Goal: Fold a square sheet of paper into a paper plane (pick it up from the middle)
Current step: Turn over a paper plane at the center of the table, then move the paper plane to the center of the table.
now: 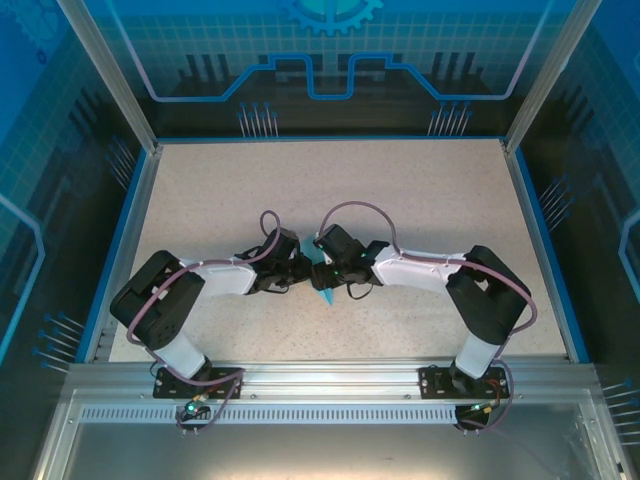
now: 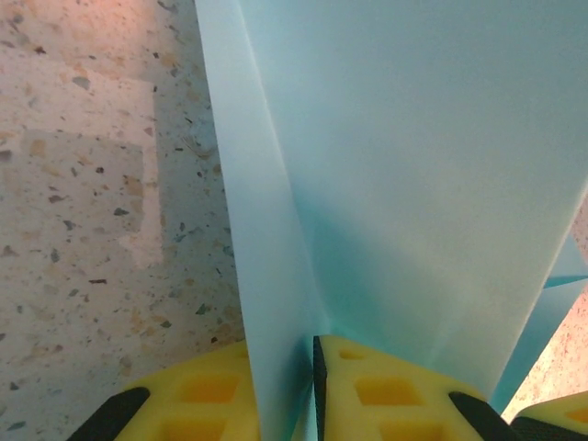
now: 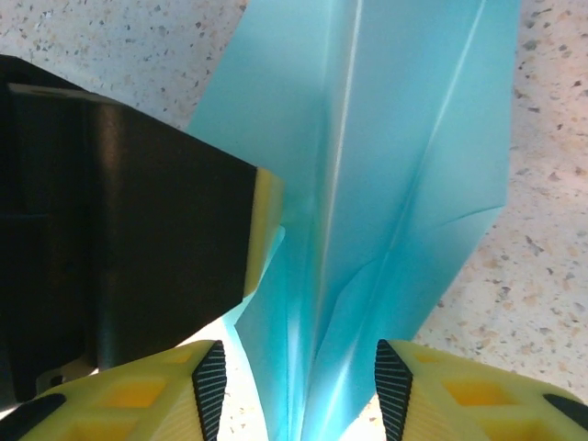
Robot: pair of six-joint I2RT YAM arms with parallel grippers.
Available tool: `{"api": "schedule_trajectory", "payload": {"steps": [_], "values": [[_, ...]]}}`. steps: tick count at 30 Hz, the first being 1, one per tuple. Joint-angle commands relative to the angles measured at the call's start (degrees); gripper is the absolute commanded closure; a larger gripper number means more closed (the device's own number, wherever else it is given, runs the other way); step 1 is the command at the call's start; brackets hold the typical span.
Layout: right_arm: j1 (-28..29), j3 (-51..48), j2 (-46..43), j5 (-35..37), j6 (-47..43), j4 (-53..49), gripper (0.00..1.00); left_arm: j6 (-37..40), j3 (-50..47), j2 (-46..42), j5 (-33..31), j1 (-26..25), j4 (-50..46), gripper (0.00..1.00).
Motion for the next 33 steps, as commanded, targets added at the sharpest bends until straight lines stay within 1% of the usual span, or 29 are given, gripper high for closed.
{"api": "schedule_trajectory", "payload": {"steps": [1, 5, 11, 16, 21, 26, 33], "values": [[1.39, 2.09, 1.42, 0.31, -1.46, -2.08, 0.54, -0.67, -0.67, -1.55, -0.41, 0.39, -0.61, 0.83], [1.49, 2.71, 2.52, 0.88, -1.46, -2.54, 0.6, -0.76, -0.67, -1.82, -0.24, 0.42, -0.6, 0.83], [1.51, 3.93, 4.33, 2.82, -1.15, -3.88, 0.72, -1.1, -0.61, -3.1, 0.12, 0.7, -0.91, 0.82], [1.44, 4.85, 5.23, 4.51, -0.6, -5.14, 0.82, -1.26, -0.86, -5.03, -0.21, 1.34, -2.01, 0.78], [1.57, 6.18, 6.61, 5.16, -0.21, -6.44, 0.82, -1.28, -1.36, -6.63, -1.37, 2.1, -3.72, 0.75], [1.94, 7.75, 7.85, 6.7, 0.49, -7.99, 0.78, -1.46, -2.09, -6.23, -1.73, 2.87, -4.56, 0.77], [2.11, 9.78, 10.08, 8.38, 2.57, -10.12, 0.78, -1.37, -1.86, -4.79, -1.55, 2.98, -4.61, 0.78]]}}
